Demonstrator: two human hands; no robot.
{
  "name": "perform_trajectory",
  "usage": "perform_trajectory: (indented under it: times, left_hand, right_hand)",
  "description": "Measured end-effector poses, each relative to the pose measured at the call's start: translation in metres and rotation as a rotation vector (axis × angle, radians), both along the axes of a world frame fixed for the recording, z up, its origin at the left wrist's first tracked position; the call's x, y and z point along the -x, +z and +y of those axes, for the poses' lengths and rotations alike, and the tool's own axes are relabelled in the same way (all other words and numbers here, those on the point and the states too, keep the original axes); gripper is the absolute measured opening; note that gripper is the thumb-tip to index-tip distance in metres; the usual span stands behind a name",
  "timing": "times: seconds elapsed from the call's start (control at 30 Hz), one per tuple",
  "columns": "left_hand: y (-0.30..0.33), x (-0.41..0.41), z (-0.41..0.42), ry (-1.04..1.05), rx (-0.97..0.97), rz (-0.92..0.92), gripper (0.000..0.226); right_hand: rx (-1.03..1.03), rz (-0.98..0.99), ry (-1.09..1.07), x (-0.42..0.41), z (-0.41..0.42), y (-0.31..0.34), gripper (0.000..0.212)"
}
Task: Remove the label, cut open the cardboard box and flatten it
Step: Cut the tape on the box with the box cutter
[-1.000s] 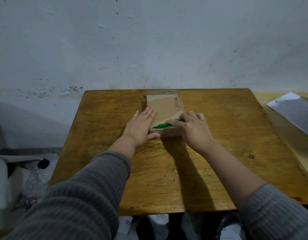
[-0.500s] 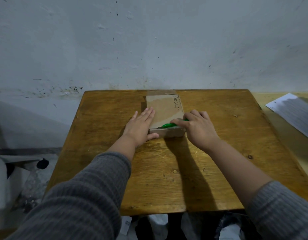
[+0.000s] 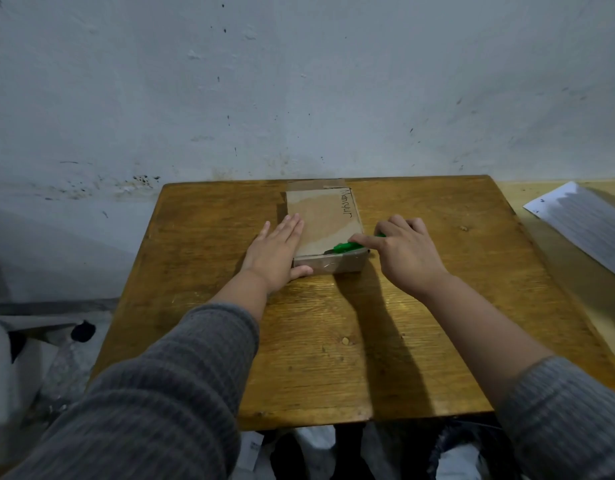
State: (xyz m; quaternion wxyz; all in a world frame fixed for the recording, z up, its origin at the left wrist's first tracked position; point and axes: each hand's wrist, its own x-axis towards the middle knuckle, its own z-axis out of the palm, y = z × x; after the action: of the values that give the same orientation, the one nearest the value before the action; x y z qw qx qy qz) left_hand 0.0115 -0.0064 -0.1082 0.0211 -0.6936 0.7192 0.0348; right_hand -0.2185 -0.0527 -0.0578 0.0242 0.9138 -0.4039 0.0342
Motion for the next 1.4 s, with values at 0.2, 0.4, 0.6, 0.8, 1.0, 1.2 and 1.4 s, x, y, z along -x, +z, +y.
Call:
perform_trajectory:
  times: [0.2, 0.4, 0.6, 0.8, 1.0, 1.2, 1.4]
  left_hand:
    - [0.004, 0.016, -0.017, -0.053, -0.03, 0.043, 0.106]
    - [0.0, 0.022, -0.03, -0.102, -0.07, 0.08, 0.104]
    - [-0.003, 0.024, -0.028, -0.106, -0.05, 0.045, 0.103]
    - [-0.003, 0.022, -0.028, -0.091, -0.048, 0.054, 0.103]
    - [-0.004, 0.028, -0.031, -0.041, -0.011, 0.114, 0.112]
    - [-0.003, 0.042, -0.047, -0.063, -0.072, 0.128, 0.116]
    - [-0.011, 0.045, -0.048, -0.065, 0.02, 0.054, 0.113]
  right_hand:
    - [0.005, -0.005, 0.006, -0.003, 0.0, 0.003, 0.046]
    - [0.019, -0.014, -0.028, 0.018, -0.009, -0.007, 0.048]
    - [0.039, -0.033, -0.064, 0.04, -0.012, -0.008, 0.047]
    - [0.016, 0.029, -0.18, 0.079, -0.019, -0.003, 0.042]
    - [-0.236, -0.251, -0.449, 0.084, -0.022, -0.01, 0.041]
    - [-0.77, -0.833, -0.868, 0.071, -0.035, -0.019, 0.053]
    - [-0.913, -0.973, -1.064, 0.066, -0.064, -0.033, 0.052]
